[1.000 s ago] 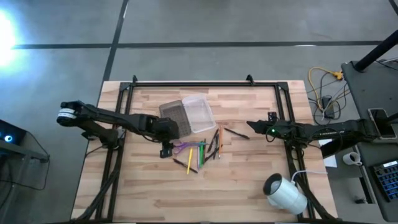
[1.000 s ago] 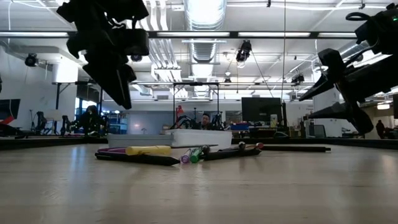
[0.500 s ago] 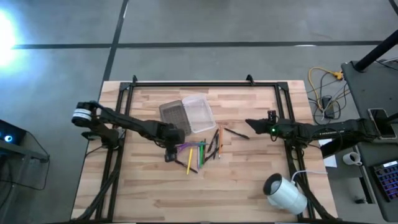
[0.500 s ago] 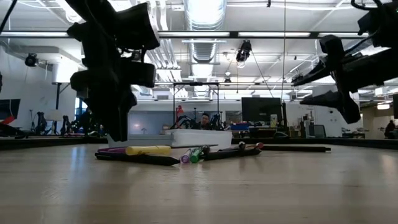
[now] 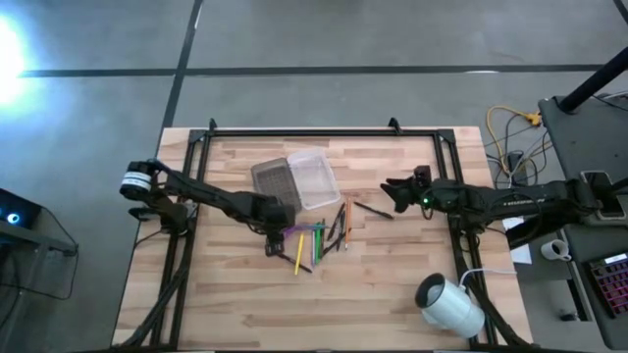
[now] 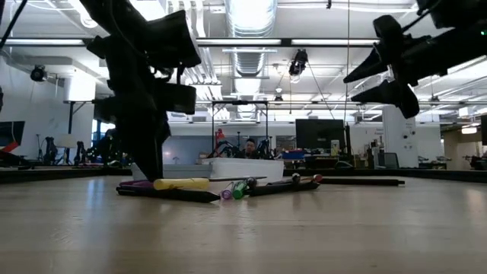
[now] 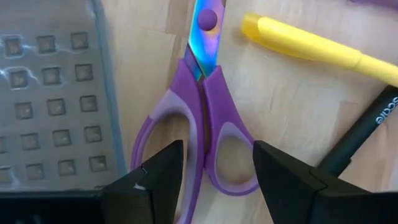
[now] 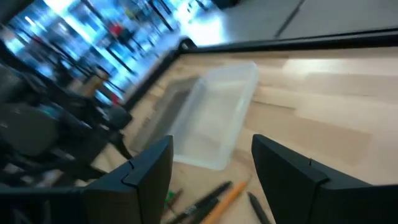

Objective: Pick & place school supplies into a supply box
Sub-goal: Put the violet scissors into the supply box

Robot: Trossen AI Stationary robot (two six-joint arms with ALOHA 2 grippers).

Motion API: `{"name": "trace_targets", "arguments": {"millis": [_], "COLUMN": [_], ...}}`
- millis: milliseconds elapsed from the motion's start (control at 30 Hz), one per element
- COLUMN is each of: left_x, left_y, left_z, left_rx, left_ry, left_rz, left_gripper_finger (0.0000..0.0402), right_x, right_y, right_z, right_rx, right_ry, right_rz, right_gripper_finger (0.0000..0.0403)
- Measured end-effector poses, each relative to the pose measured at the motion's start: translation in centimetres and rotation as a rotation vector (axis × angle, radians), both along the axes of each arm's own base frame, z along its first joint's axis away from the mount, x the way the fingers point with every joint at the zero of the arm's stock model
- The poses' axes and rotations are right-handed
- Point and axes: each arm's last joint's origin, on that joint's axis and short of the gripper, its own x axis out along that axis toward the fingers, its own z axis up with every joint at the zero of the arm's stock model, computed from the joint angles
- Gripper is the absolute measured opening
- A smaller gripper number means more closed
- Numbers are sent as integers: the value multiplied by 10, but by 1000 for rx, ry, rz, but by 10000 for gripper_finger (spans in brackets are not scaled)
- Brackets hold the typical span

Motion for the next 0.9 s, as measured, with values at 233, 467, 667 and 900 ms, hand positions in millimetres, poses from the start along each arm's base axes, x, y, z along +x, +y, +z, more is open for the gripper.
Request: {"name": "trace_targets", "arguments": {"millis": [233,467,667,900], "left_x": [2,-3,-5,-4], "left_y": [0,1,0,1], "left_z": [-4,-5,-4,-8], "left_rx": [-2,11,7,18], "left_ry": [9,51,55,63], "left_rz": [-1,2,-10,-19], "left_gripper_finger": [170,129,118,113], "right_x": [21,41,51,60], "right_y": [-1,-1,0,0], "right_z": [11,12,9,13], "right_rx": [-9,-3,20,22], "right_ry": [157,213,247,248], "right_rz": [6,15,50,56], "right_gripper_finger": [210,210,210,210]}}
